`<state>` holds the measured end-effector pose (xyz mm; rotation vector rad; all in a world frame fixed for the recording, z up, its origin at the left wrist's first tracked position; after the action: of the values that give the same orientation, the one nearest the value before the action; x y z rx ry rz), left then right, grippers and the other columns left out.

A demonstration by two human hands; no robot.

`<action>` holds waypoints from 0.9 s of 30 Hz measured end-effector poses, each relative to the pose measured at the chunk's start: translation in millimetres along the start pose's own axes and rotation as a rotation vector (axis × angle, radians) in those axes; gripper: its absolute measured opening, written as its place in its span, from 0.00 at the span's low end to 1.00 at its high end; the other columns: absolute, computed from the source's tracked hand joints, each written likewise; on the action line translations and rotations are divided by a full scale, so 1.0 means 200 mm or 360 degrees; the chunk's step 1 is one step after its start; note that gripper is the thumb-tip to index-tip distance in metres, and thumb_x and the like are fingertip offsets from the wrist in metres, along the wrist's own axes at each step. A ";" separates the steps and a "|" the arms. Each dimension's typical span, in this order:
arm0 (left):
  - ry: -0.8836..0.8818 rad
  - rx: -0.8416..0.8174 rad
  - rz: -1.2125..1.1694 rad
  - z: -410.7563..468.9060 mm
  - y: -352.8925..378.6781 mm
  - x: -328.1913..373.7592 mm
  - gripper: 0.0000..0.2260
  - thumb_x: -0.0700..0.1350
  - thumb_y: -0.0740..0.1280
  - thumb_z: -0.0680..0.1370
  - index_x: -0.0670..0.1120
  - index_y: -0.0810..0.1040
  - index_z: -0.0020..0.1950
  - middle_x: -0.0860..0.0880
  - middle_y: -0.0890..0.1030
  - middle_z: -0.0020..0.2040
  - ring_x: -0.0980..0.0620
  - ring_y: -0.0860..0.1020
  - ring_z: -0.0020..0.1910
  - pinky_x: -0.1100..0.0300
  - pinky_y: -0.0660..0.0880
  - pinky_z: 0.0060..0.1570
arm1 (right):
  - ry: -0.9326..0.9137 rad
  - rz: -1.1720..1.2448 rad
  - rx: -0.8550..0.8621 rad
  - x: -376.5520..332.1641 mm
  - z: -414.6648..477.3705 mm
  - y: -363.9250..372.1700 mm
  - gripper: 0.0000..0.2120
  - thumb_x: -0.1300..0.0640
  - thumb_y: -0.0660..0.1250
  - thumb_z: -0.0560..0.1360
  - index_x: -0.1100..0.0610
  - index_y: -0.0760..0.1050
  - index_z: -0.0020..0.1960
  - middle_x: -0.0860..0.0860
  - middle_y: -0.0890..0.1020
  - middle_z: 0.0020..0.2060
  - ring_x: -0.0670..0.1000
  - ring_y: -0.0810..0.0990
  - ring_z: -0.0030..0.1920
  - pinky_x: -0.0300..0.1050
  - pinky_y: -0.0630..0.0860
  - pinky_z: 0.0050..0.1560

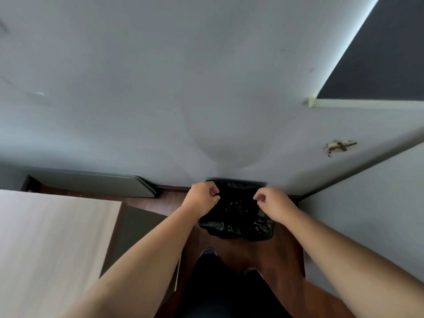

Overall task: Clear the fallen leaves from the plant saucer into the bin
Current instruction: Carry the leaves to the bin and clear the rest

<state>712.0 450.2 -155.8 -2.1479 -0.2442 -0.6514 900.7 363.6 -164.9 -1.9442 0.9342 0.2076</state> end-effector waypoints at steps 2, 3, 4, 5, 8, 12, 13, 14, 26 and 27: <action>-0.0001 0.0128 -0.0035 -0.10 -0.11 0.01 0.06 0.42 0.69 0.73 0.44 0.81 0.49 0.46 0.83 0.48 0.49 0.80 0.50 0.59 0.76 0.54 | -0.0101 -0.0043 0.0032 -0.14 -0.02 -0.08 0.09 0.64 0.63 0.73 0.56 0.80 0.48 0.54 0.84 0.48 0.54 0.81 0.47 0.44 0.77 0.52; 0.0000 0.0205 -0.0055 -0.15 -0.18 0.01 0.06 0.42 0.68 0.73 0.45 0.81 0.48 0.46 0.84 0.47 0.49 0.80 0.50 0.59 0.76 0.54 | -0.0172 -0.0053 0.0046 -0.23 -0.04 -0.12 0.09 0.64 0.63 0.73 0.57 0.81 0.48 0.55 0.84 0.48 0.54 0.81 0.48 0.44 0.76 0.52; -0.0007 0.0268 -0.0069 -0.21 -0.23 0.00 0.05 0.42 0.68 0.73 0.45 0.81 0.48 0.46 0.84 0.47 0.49 0.81 0.49 0.59 0.76 0.53 | -0.0239 -0.0054 0.0057 -0.31 -0.05 -0.14 0.09 0.64 0.63 0.73 0.58 0.81 0.48 0.55 0.84 0.47 0.55 0.81 0.48 0.42 0.75 0.51; -0.0024 0.0353 -0.0090 -0.28 -0.30 -0.02 0.05 0.42 0.67 0.73 0.45 0.81 0.47 0.46 0.84 0.46 0.49 0.81 0.49 0.58 0.77 0.53 | -0.0330 -0.0067 0.0062 -0.42 -0.07 -0.15 0.08 0.64 0.64 0.72 0.59 0.81 0.48 0.56 0.84 0.47 0.55 0.81 0.49 0.41 0.74 0.51; -0.0120 0.0623 -0.0141 -0.56 -0.49 -0.15 0.05 0.42 0.68 0.72 0.45 0.81 0.47 0.46 0.84 0.45 0.48 0.81 0.48 0.56 0.78 0.52 | -0.0603 -0.0113 0.0029 -0.75 -0.16 -0.10 0.07 0.64 0.66 0.71 0.59 0.82 0.46 0.57 0.85 0.46 0.55 0.82 0.49 0.41 0.74 0.52; -0.0389 0.0989 -0.0183 -1.04 -0.66 -0.44 0.05 0.41 0.68 0.72 0.44 0.82 0.46 0.45 0.85 0.46 0.48 0.81 0.47 0.61 0.74 0.48 | -0.1020 -0.0242 -0.0162 -1.19 -0.40 0.13 0.07 0.63 0.66 0.71 0.58 0.82 0.46 0.56 0.86 0.46 0.54 0.83 0.49 0.41 0.75 0.52; -0.0481 0.1070 -0.0209 -1.19 -0.69 -0.53 0.05 0.41 0.68 0.72 0.45 0.82 0.46 0.46 0.85 0.45 0.49 0.81 0.46 0.62 0.74 0.47 | -0.1124 -0.0276 -0.0220 -1.30 -0.48 0.21 0.07 0.62 0.66 0.71 0.57 0.82 0.46 0.55 0.86 0.46 0.54 0.83 0.50 0.40 0.75 0.53; -0.0563 0.1127 -0.0238 -1.32 -0.69 -0.61 0.05 0.42 0.68 0.73 0.46 0.82 0.46 0.46 0.84 0.45 0.50 0.80 0.45 0.61 0.75 0.47 | -0.1214 -0.0310 -0.0263 -1.38 -0.56 0.27 0.07 0.62 0.66 0.71 0.57 0.82 0.47 0.55 0.86 0.47 0.53 0.82 0.50 0.39 0.74 0.52; -0.1539 0.1679 -0.0590 -2.90 -0.25 -1.38 0.03 0.43 0.69 0.72 0.47 0.82 0.43 0.48 0.84 0.44 0.50 0.81 0.46 0.59 0.77 0.48 | -0.1997 -0.0767 -0.0853 -1.97 -1.61 1.31 0.09 0.62 0.65 0.72 0.54 0.82 0.47 0.54 0.83 0.46 0.51 0.79 0.43 0.41 0.76 0.44; -0.1594 0.1710 -0.0626 -3.00 -0.21 -1.43 0.02 0.43 0.69 0.72 0.48 0.81 0.41 0.49 0.84 0.44 0.51 0.81 0.45 0.58 0.78 0.48 | -0.2033 -0.0792 -0.0880 -1.99 -1.69 1.39 0.09 0.62 0.65 0.72 0.54 0.82 0.47 0.53 0.83 0.45 0.51 0.79 0.43 0.41 0.77 0.44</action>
<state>234.9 19.7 19.1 -1.1780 -1.2449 0.3942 357.8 223.8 27.0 -1.8858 -0.4889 1.3077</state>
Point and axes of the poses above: each hand's wrist, its own z-axis towards the middle knuckle, its own y-axis out of the palm, x = y × z, the point moved 4 cm from there along z, towards the middle knuckle
